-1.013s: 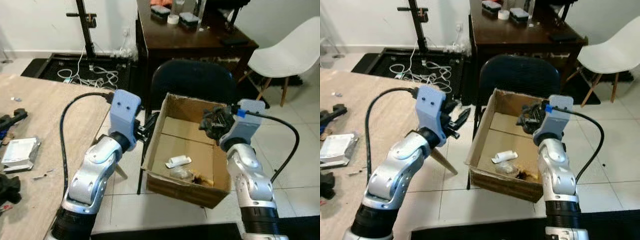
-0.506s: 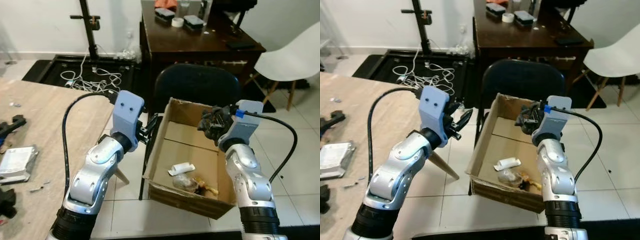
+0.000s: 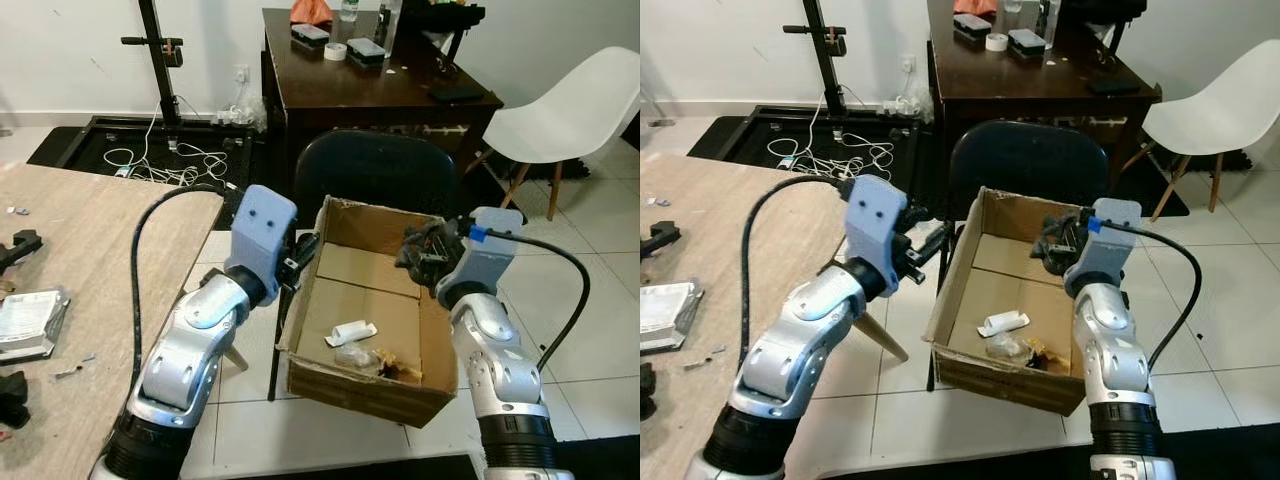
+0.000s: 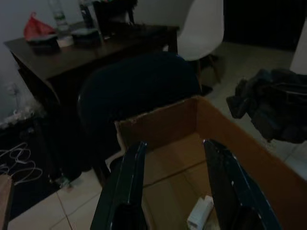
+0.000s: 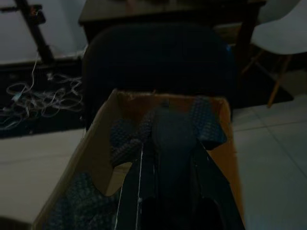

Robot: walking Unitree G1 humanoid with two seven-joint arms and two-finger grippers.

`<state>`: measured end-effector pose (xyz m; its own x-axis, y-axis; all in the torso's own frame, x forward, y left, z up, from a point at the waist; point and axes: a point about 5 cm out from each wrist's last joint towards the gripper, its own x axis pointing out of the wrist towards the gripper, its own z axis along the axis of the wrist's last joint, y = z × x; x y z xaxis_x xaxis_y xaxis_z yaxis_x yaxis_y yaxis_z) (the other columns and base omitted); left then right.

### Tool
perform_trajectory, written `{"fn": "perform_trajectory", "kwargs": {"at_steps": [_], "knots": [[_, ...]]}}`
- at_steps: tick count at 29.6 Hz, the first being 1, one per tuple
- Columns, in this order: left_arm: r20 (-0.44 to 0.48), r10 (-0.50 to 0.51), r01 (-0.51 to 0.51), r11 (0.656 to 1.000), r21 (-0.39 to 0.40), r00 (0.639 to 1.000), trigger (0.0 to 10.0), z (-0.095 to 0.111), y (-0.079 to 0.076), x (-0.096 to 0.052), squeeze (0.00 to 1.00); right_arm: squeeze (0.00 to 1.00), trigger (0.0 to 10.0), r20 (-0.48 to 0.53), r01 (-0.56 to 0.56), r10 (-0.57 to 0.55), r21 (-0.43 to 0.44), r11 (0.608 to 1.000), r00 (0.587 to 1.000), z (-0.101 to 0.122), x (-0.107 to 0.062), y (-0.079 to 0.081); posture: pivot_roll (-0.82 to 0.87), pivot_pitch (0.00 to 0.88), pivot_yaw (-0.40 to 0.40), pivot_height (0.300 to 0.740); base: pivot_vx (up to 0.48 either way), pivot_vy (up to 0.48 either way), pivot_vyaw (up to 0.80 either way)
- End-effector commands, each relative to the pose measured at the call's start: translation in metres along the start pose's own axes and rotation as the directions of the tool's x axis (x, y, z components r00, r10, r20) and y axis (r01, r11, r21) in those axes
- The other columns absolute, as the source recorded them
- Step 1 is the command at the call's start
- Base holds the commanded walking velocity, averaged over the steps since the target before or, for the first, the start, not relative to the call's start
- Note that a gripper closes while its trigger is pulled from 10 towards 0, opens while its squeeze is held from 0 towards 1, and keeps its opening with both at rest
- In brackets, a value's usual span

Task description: Picking trash to rubbish bin

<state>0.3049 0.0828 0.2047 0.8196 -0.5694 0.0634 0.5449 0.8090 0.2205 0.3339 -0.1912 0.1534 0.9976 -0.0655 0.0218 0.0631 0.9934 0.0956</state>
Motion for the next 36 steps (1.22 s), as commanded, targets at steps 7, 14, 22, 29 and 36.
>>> {"fn": "perform_trajectory", "kwargs": {"at_steps": [7,14,22,29,36], "knots": [[-0.028,-0.019,0.022,0.994,0.106,0.999,10.0,-0.007,0.004,0.014,0.0,0.0,10.0,-0.061,-0.009,0.007,-0.038,0.999,0.998,-0.016,0.015,-0.014,0.14,0.189,0.035,0.74,0.0,0.0,0.0],[-0.019,-0.196,0.197,0.977,0.081,0.98,10.0,-0.01,-0.01,0.015,0.0,0.0,10.0,-0.102,0.004,-0.013,-0.083,0.997,0.995,-0.023,0.027,-0.026,0.15,0.257,0.103,0.74,0.0,0.0,0.0],[0.0,-0.333,0.332,0.942,0.042,0.943,10.0,-0.008,-0.029,0.008,0.0,0.0,10.0,-0.077,-0.051,0.045,-0.077,0.996,0.996,-0.016,0.034,-0.027,0.15,0.286,0.102,0.74,0.0,0.0,0.0],[0.005,-0.349,0.349,0.937,0.033,0.937,10.0,-0.008,-0.033,0.004,0.0,1.0,10.0,-0.046,-0.132,0.128,-0.111,0.985,0.991,-0.01,0.036,-0.017,0.14,0.281,0.09,0.74,0.0,0.0,0.0],[0.023,-0.305,0.305,0.952,0.024,0.952,10.0,-0.006,-0.026,0.004,0.0,0.0,10.0,0.006,-0.067,0.069,-0.2,0.977,0.998,-0.002,0.041,-0.019,0.13,0.245,0.064,0.74,0.0,0.0,0.0]]}}
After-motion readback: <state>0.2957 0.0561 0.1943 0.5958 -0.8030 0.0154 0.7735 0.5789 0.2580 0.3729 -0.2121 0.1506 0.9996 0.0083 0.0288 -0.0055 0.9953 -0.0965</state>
